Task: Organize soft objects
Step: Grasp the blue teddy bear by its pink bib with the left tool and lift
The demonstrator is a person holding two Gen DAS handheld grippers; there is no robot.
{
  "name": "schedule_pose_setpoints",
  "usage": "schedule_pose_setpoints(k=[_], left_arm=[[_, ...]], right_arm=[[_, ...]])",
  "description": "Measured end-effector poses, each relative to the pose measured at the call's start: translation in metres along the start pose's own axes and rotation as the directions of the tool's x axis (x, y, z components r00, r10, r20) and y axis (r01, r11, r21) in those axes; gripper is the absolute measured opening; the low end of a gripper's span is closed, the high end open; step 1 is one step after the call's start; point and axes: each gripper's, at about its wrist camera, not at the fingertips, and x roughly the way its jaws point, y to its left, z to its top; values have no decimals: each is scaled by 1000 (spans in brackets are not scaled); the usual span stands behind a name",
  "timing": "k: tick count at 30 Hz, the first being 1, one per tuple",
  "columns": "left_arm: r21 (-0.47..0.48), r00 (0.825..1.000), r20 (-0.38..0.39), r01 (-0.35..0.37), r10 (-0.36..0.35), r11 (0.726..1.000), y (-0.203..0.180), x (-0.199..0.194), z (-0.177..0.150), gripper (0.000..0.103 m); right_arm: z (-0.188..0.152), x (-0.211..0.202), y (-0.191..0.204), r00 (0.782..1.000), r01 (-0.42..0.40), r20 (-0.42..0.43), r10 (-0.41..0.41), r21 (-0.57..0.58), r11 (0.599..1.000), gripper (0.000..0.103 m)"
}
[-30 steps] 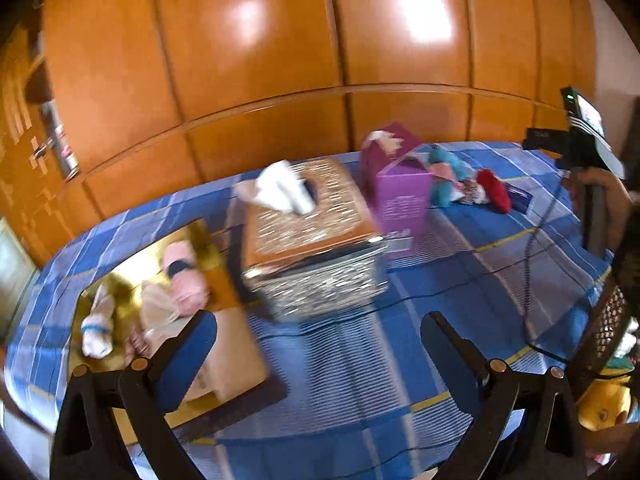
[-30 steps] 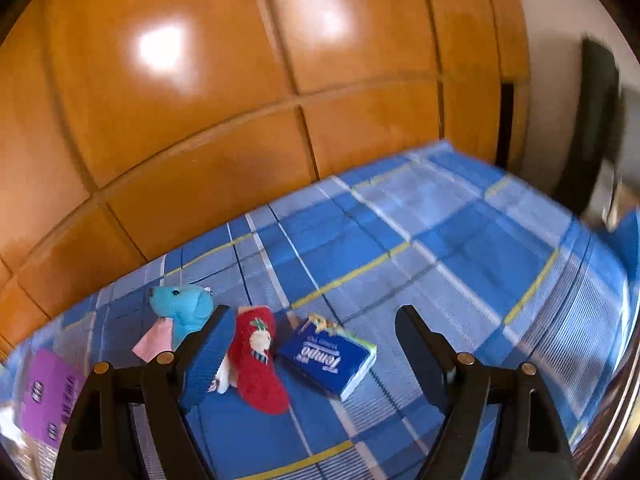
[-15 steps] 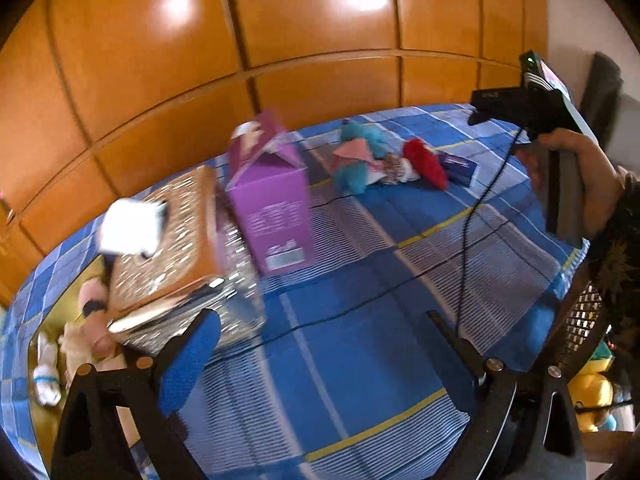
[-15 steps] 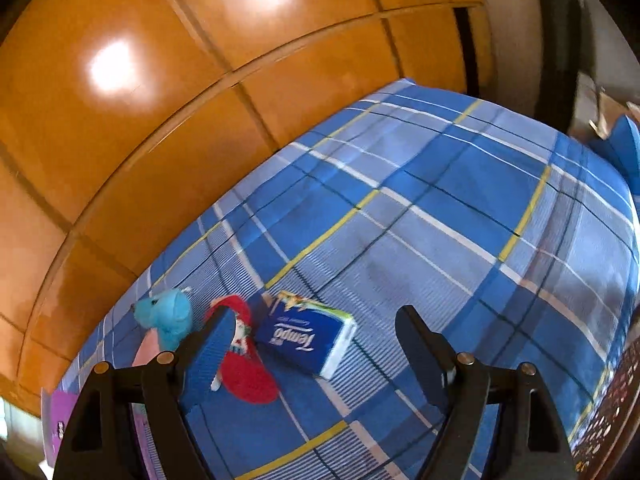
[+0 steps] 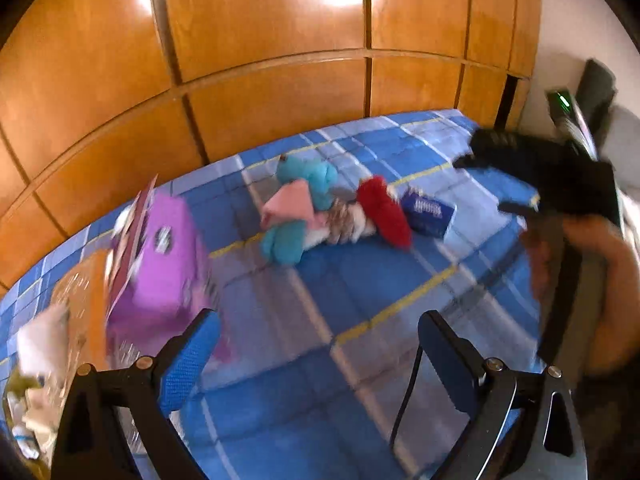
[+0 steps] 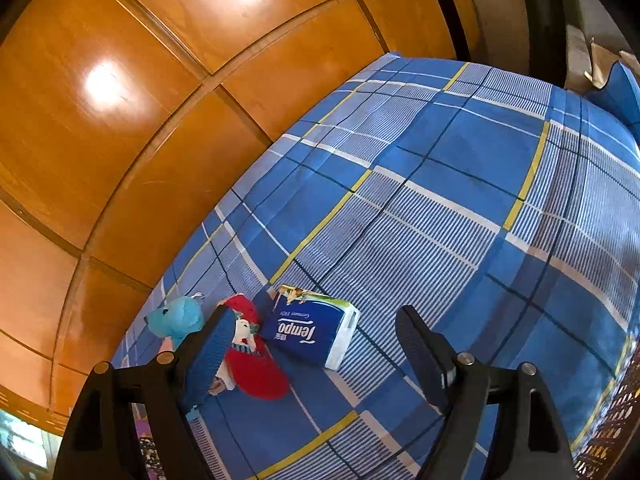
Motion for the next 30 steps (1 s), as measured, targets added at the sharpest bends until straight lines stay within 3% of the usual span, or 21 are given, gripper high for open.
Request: schedule_pose_setpoints(k=[5,12,21,22,25,30], left_arm=[[-32,999,-4,-38,38,999,-3,39,44,100],[-96,989,-95,-123,114,988,14,112,86,100],[-124,969,-211,-160,131,979,31,188,111,99],[-141,968,-223,-147,113,979,33,194,112,93],[-227,961,-275,-86,21,970,40,213,107,47],[-243,969,-245,-80,19,967,40,203,100,42]], right_arm=[[1,-1,-3,999,-38,-5,38,25,999,83],[-1,5,-1,995,-87,-42,88,33,996,84],[-1,10,0,988,-129,-73,132,48,990,83],[-1,10,0,988,-131,-76,134,47,990,83],[-1,11,2,987,-135,-79,137,39,990,84],[-2,10,9,985,-155,-78,154,2,988,83]])
